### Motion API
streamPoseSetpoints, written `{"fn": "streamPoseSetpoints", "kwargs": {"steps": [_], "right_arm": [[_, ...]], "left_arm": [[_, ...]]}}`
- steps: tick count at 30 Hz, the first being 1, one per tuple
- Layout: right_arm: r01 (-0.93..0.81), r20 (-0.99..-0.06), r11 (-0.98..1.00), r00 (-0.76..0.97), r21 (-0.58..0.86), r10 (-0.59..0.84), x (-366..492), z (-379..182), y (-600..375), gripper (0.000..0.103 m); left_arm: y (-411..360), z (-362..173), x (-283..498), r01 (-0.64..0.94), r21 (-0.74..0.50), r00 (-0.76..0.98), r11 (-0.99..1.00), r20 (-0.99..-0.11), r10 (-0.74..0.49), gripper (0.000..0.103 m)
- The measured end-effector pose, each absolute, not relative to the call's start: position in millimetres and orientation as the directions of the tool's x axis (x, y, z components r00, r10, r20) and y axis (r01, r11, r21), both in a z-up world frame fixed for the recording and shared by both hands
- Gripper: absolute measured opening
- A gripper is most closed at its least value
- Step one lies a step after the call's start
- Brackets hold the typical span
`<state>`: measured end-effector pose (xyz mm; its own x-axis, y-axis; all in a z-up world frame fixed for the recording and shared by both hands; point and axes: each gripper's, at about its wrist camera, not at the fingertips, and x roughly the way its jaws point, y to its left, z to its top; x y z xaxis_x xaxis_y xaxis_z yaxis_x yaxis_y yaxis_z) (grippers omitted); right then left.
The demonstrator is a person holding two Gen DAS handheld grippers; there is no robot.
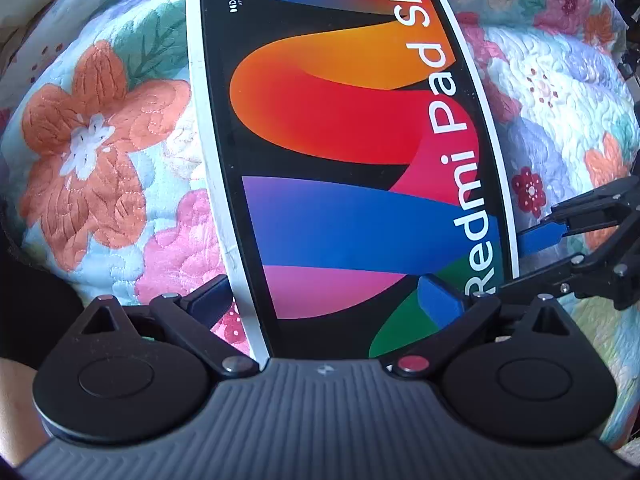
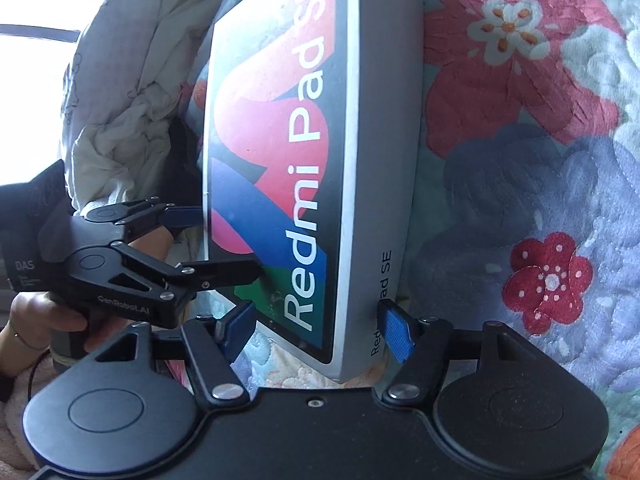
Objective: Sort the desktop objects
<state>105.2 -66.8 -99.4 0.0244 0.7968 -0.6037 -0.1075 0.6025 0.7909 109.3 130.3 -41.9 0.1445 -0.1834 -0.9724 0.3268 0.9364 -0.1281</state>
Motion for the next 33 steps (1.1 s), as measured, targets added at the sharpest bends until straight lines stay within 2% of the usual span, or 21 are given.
{"fn": "streamPoseSetpoints", "kwargs": {"steps": [7, 11, 13, 14, 17, 19, 25, 33], "right_arm": [[-0.083, -0.597, 0.597, 0.029, 0.798, 0.802, 109, -106, -68, 0.074], [-0.089, -0.646, 0.642, -0.016, 0.761, 0.763, 109, -126, -53, 0.074], [-0.133, -0.638, 0.630, -0.019, 0.765, 0.770, 107, -132, -48, 0.081], [-0.142, -0.627, 0.619, -0.018, 0.772, 0.779, 108, -132, -47, 0.082], [-0.150, -0.613, 0.604, -0.020, 0.783, 0.790, 109, -126, -45, 0.080], [-0.181, -0.627, 0.613, -0.024, 0.769, 0.779, 108, -121, -44, 0.074], [-0.194, -0.621, 0.604, -0.034, 0.773, 0.783, 109, -112, -48, 0.065], [-0.238, -0.626, 0.602, -0.033, 0.762, 0.779, 108, -100, -56, 0.064]], "left_arm": [[132, -48, 112, 0.339, -0.119, 0.144, 0.933, -0.974, -0.176, 0.100], [134, -54, 110, 0.332, -0.132, 0.137, 0.934, -0.973, -0.186, 0.103], [135, -55, 110, 0.327, -0.140, 0.133, 0.935, -0.972, -0.192, 0.103], [136, -55, 110, 0.322, -0.144, 0.131, 0.936, -0.972, -0.195, 0.103], [136, -52, 110, 0.321, -0.147, 0.119, 0.935, -0.974, -0.194, 0.103], [136, -50, 111, 0.332, -0.139, 0.116, 0.933, -0.976, -0.186, 0.103], [141, -43, 110, 0.307, -0.155, 0.123, 0.939, -0.972, -0.201, 0.101], [145, -33, 110, 0.300, -0.143, 0.142, 0.943, -0.971, -0.192, 0.100]]}}
